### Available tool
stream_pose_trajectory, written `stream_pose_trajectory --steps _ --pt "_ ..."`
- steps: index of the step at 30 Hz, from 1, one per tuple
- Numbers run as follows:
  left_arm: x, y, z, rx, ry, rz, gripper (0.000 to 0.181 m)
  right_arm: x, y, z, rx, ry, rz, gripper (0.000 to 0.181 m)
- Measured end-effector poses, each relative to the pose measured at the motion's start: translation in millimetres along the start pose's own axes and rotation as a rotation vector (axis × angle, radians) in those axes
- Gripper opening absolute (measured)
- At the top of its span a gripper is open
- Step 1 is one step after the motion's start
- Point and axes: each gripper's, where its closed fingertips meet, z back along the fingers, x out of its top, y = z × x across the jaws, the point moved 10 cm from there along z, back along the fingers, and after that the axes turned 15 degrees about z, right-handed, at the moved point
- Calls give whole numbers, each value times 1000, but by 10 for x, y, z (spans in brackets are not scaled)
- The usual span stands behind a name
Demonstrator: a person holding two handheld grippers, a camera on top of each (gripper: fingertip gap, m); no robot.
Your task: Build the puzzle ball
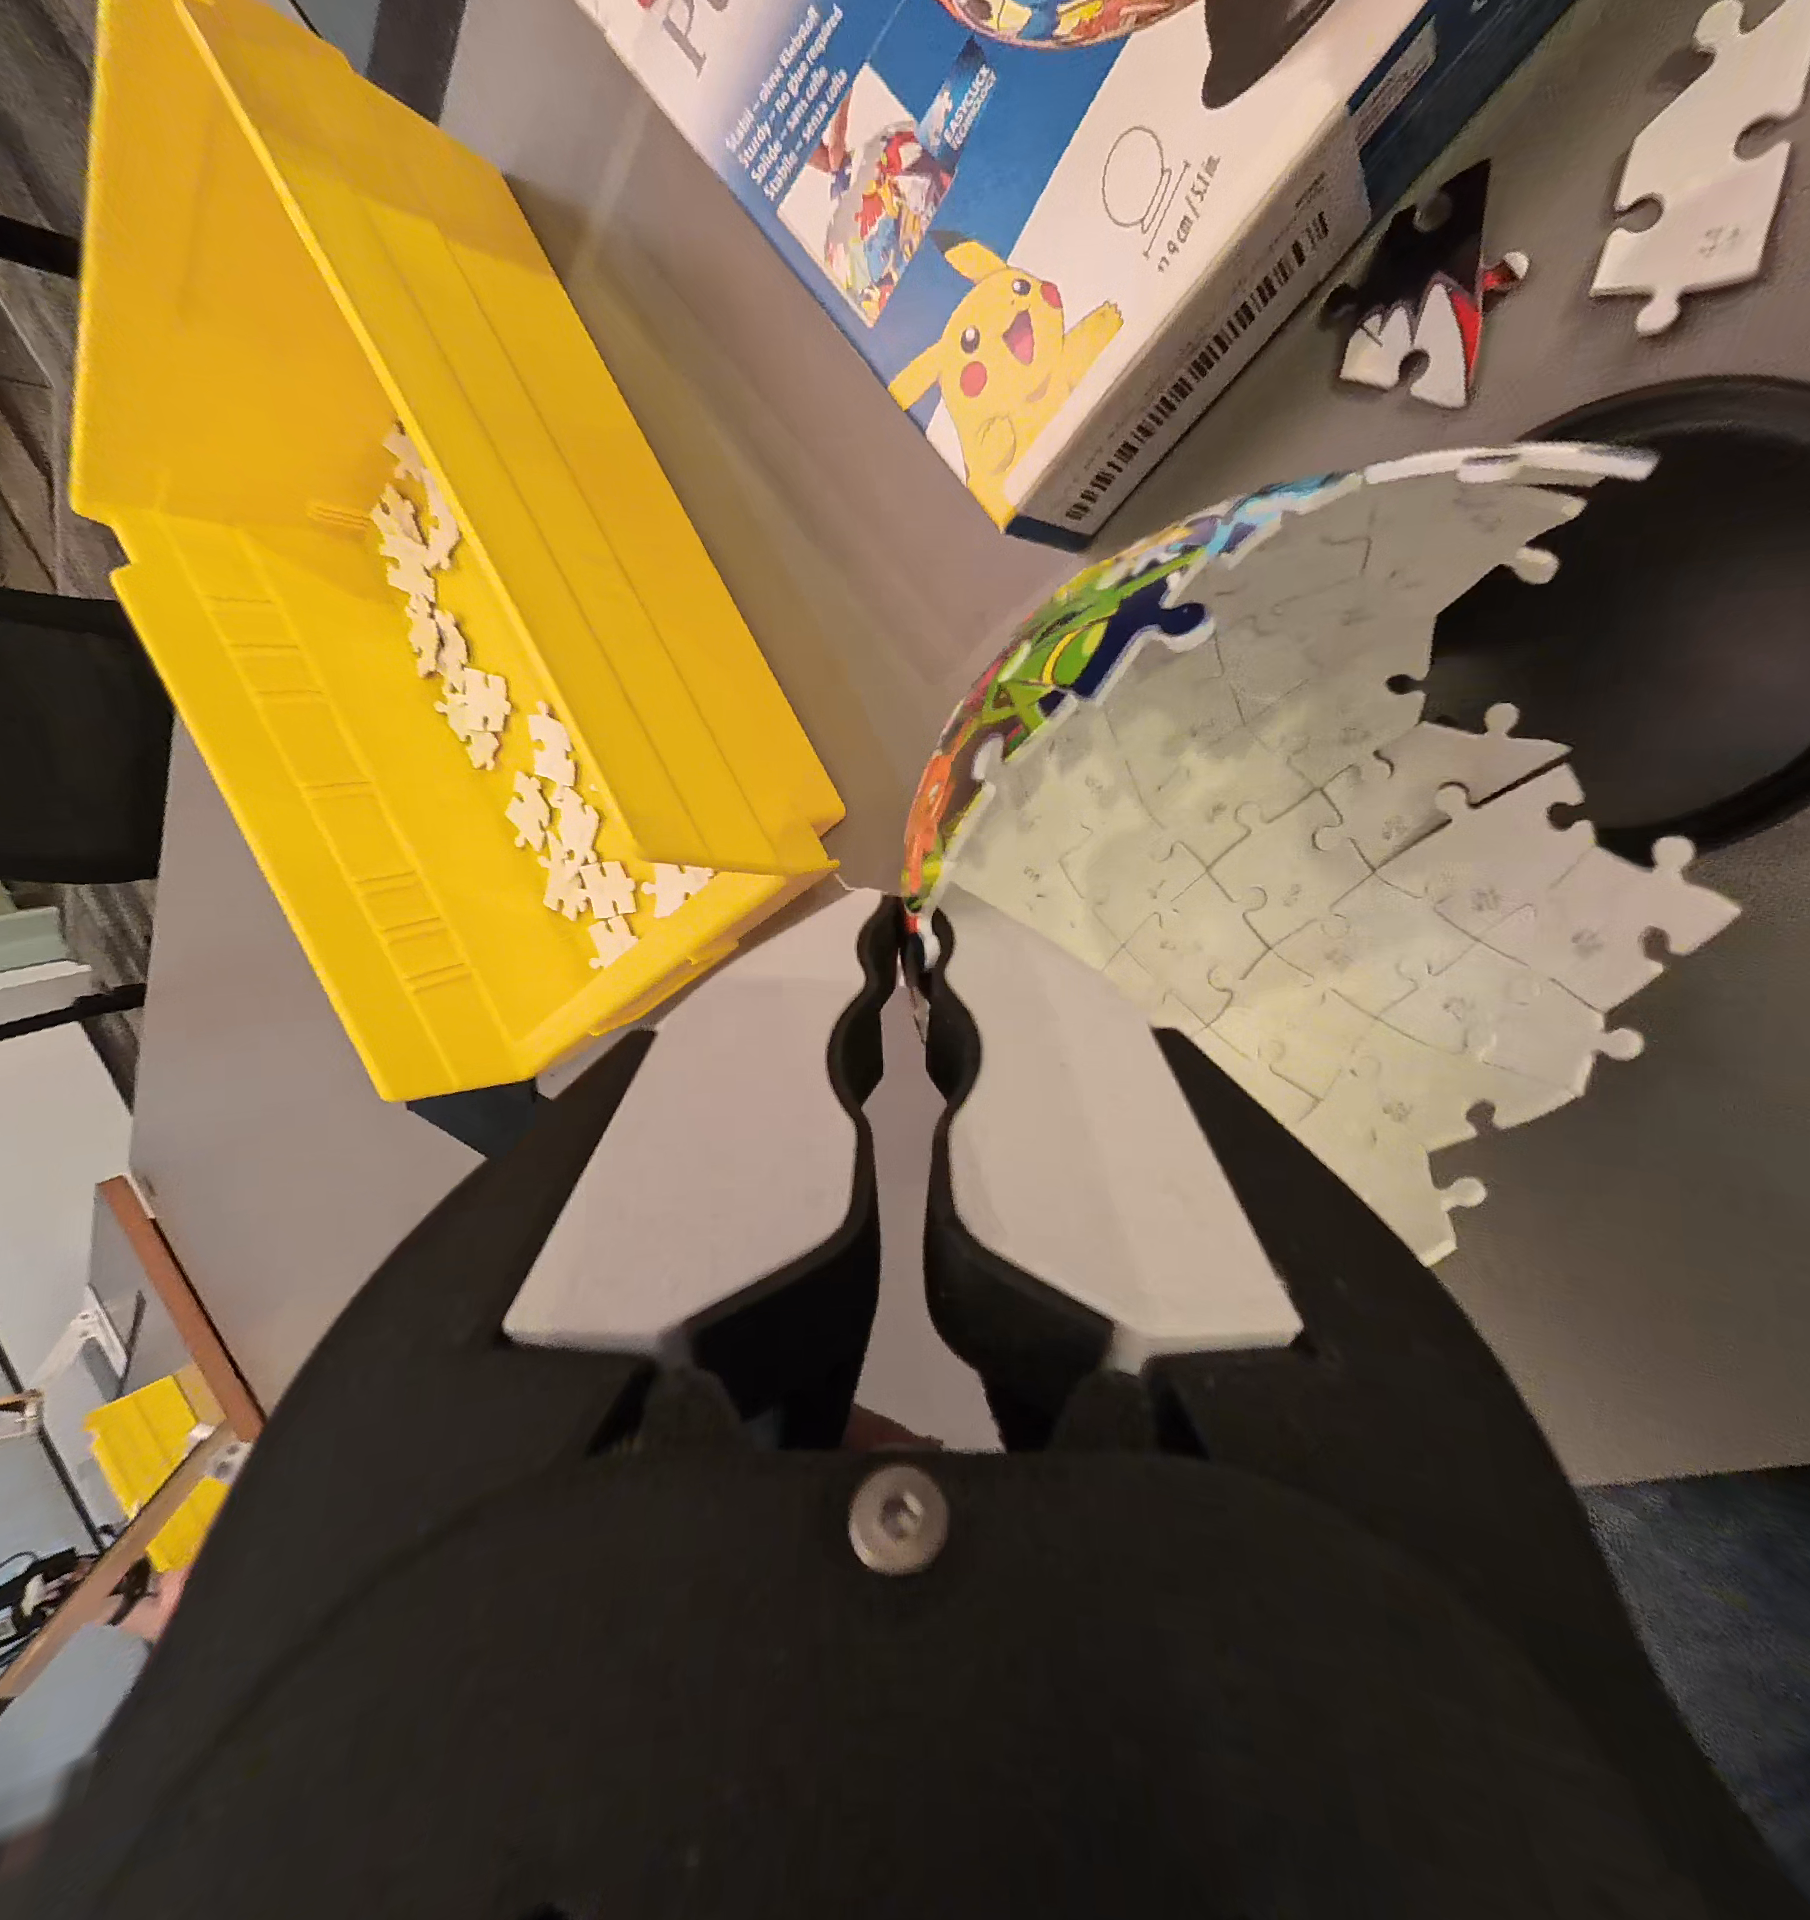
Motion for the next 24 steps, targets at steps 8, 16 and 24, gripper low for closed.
stream_pose_trajectory --steps 8,16,24 --pt "136 -11 32 2 -7 -37 3 -462 -187 -192 198 258 94 35" --pt "295 -128 23 3 17 -116 3 -630 -238 -399 283 339 124 42" --pt "357 -235 53 62 57 -241 3 -627 -172 -372 273 343 89 16"
